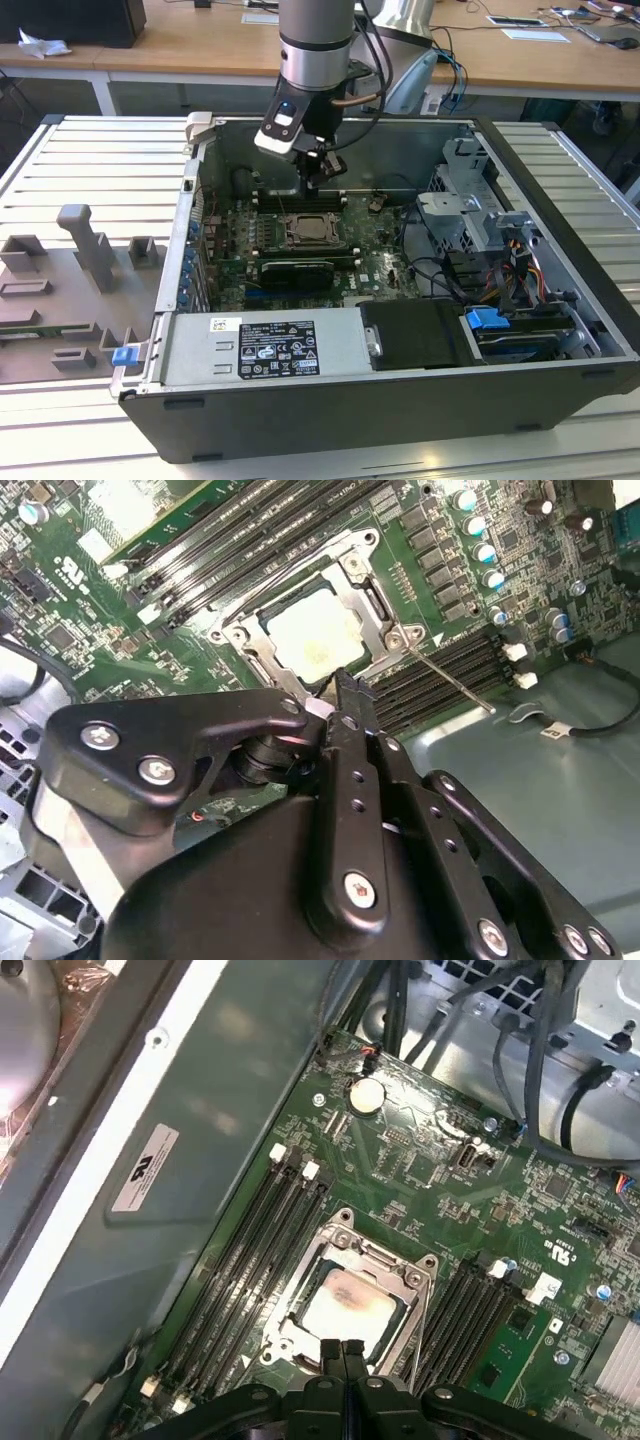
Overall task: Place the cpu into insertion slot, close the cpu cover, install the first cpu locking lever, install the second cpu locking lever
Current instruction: 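Install the first cpu locking lever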
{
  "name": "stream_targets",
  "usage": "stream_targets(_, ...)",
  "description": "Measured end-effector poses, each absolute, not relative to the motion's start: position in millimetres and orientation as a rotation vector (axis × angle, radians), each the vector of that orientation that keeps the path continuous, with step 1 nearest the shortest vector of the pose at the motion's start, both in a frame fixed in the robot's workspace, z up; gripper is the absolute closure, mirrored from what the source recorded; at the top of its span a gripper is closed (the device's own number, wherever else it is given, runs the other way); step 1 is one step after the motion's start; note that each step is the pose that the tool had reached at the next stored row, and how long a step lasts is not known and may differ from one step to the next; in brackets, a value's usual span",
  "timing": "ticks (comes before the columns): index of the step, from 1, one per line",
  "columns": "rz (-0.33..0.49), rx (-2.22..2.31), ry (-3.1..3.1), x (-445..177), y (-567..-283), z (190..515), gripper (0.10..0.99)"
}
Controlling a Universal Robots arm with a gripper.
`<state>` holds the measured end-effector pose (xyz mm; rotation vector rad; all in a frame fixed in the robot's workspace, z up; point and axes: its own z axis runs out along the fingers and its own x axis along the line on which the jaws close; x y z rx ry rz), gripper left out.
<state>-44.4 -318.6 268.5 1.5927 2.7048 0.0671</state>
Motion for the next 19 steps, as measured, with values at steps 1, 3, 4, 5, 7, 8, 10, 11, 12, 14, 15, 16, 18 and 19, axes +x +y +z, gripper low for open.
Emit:
stream_targets(1,0.067,1.557,2.726,-44.4,-318.6,268.5,0.980)
stream_targets(3,0.067,1.520,2.748,-44.5,-318.6,268.5,0.980)
stream_targets(4,0.067,1.513,2.752,-44.5,-318.6,268.5,0.980)
stream_targets(5,0.067,1.505,2.756,-44.4,-318.6,268.5,0.980)
stream_targets(7,0.067,1.490,2.764,-44.5,-318.6,268.5,0.980)
stream_targets(8,0.067,1.483,2.769,-44.5,-318.6,268.5,0.980)
stream_targets(10,0.067,1.463,2.779,-44.5,-318.6,268.5,0.980)
stream_targets(11,0.067,1.456,2.783,-44.4,-318.6,268.5,0.980)
stream_targets(12,0.067,1.448,2.787,-44.5,-318.6,268.5,0.980)
stream_targets(14,0.067,1.404,2.811,-44.6,-318.6,268.5,0.980)
stream_targets(15,0.067,1.366,2.830,-44.8,-318.6,268.4,0.980)
stream_targets(16,0.067,1.327,2.849,-44.8,-318.6,268.4,0.980)
stream_targets(18,0.067,1.279,2.872,-45.0,-318.6,268.4,0.980)
stream_targets(19,0.067,1.264,2.879,-45.1,-318.6,268.4,0.980)
